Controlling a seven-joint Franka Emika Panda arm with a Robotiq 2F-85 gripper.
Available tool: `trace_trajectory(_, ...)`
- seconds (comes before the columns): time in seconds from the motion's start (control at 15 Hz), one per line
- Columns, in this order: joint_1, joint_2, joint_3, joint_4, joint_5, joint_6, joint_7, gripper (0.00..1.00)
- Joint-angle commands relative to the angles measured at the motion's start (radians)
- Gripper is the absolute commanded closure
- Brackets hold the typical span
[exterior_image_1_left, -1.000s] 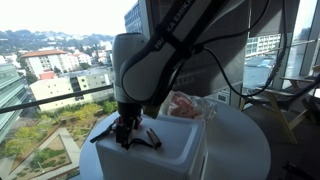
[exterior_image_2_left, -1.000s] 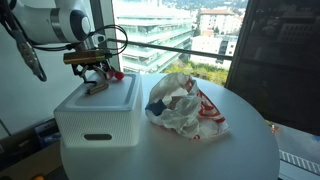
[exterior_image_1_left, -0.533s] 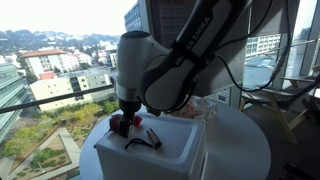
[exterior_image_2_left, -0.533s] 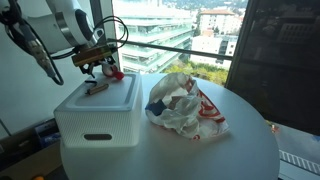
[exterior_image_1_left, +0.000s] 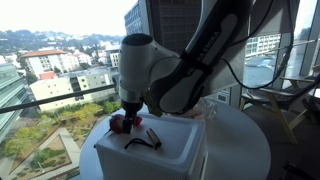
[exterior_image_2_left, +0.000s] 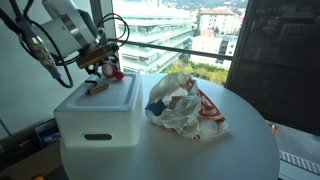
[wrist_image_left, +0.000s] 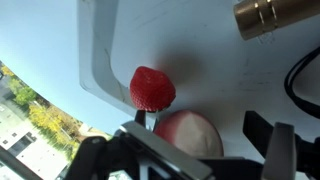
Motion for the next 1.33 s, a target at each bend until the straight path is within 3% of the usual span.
trace_trajectory(0.0,0.008,0.037,-0.004,0.064,-0.009,0.007,0.005,0.00)
trace_trajectory(0.47,-0.031,0.134,0.058,0.218,0.090,-0.052,-0.075,0.00)
trace_trajectory(0.53,-0.032,0.150,0.060,0.238,0.105,-0.062,-0.088,0.25)
trace_trajectory(0.6,-0.034,0.161,0.065,0.253,0.122,-0.073,-0.103,0.26)
trace_trajectory(1.07,0.008,0.125,0.032,0.222,0.113,-0.079,-0.044,0.79)
trace_trajectory(1.27,0.036,0.045,-0.002,0.140,0.070,-0.041,0.039,0.87)
